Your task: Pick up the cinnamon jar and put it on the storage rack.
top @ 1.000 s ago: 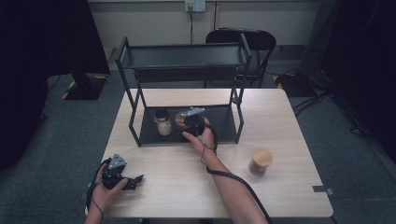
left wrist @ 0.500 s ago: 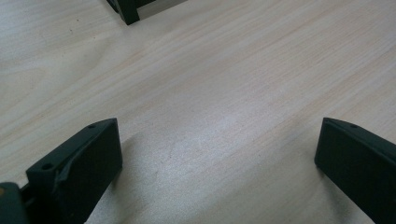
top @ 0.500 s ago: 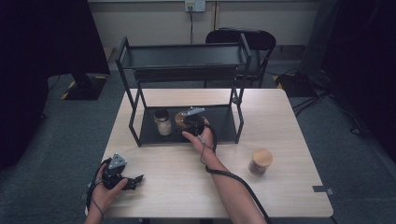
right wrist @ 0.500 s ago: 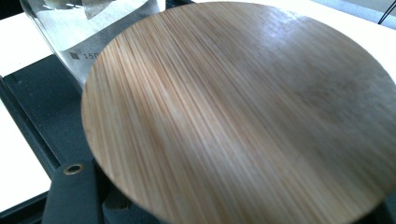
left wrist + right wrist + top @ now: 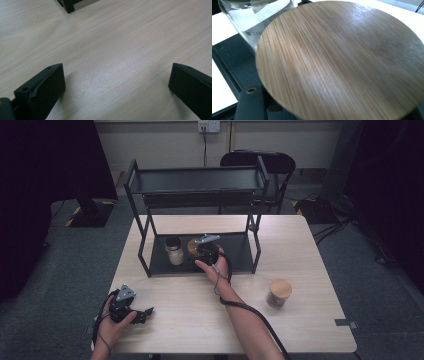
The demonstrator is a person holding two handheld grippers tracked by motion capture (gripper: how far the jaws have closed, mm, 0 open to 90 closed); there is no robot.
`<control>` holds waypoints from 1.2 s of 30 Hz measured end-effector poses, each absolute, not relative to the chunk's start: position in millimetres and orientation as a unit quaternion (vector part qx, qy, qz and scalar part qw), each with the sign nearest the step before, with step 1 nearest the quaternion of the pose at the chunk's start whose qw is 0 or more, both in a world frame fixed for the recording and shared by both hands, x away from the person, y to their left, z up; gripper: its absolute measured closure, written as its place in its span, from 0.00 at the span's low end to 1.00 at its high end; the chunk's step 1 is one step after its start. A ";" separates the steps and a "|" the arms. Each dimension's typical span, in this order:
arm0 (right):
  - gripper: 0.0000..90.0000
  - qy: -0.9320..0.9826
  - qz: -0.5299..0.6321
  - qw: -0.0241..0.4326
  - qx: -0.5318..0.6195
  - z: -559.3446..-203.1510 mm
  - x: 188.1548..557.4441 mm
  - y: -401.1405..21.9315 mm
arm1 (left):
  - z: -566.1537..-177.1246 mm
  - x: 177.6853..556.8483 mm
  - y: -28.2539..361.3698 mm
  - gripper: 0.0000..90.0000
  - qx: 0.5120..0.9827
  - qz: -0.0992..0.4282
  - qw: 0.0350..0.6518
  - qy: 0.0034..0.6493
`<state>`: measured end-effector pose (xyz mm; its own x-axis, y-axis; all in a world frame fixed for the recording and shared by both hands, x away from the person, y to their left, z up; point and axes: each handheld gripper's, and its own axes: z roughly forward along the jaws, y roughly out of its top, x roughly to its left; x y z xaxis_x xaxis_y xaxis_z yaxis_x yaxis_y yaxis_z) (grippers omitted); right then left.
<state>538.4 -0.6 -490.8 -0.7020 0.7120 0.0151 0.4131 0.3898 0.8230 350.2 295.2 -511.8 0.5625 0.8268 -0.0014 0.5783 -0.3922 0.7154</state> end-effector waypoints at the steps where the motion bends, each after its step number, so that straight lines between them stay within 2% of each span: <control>1: 0.28 0.814 0.432 0.174 0.346 -491.2 538.3 -0.3 | -511.8 350.2 295.2 0.00 0.814 0.181 0.343 0.431; 9: 0.27 0.814 0.431 0.173 0.349 -491.3 538.5 0.2 | -511.8 350.2 295.2 0.00 0.815 0.181 0.343 0.431; 19: 0.08 0.810 0.430 0.162 0.365 -489.7 538.2 -1.9 | -511.8 350.2 295.2 0.00 0.814 0.181 0.343 0.432; 27: 0.02 0.808 0.431 0.154 0.372 -486.2 534.8 -6.4 | -511.8 350.2 295.2 0.00 0.814 0.181 0.344 0.431; 36: 0.01 0.796 0.438 0.144 0.392 -482.9 530.6 -15.7 | -511.8 350.2 295.3 0.00 0.814 0.181 0.343 0.431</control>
